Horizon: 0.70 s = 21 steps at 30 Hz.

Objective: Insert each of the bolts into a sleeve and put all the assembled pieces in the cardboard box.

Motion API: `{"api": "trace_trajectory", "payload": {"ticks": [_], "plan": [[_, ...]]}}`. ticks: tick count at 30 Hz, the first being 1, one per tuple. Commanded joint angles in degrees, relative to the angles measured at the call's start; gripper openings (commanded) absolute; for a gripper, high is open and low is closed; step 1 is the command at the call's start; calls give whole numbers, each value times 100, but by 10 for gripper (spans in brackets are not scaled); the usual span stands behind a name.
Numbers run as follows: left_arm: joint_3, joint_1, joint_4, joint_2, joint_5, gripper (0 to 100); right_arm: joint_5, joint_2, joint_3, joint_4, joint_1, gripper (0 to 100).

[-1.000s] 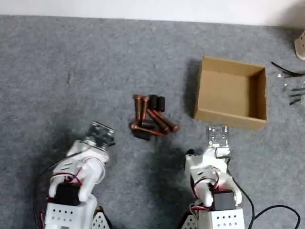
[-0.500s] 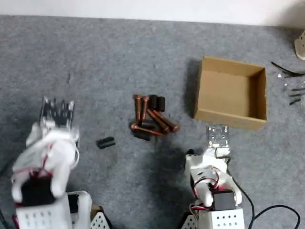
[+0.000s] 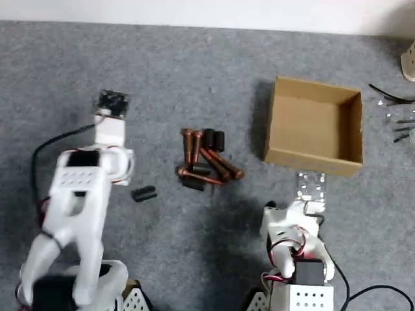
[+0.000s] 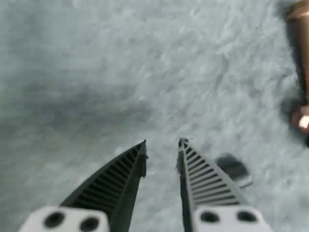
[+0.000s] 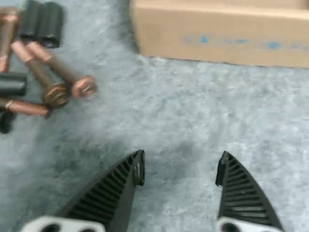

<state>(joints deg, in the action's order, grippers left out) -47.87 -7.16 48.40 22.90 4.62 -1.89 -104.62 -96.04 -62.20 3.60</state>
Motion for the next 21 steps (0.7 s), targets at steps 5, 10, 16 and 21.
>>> {"api": "trace_trajectory", "payload": {"ticks": [5,10,16,21], "plan": [[-110,514,-668,-505,-343,115,387,-66,-356,154,-189,228],[-462,497,-1064,-479,-501,115,1160,-66,-321,-110,-391,228],[-488,198,-1064,-505,-510,116,1503,-57,127,-207,-637,228],[-488,198,-1064,-505,-510,116,1380,180,690,-57,-312,204]]}}
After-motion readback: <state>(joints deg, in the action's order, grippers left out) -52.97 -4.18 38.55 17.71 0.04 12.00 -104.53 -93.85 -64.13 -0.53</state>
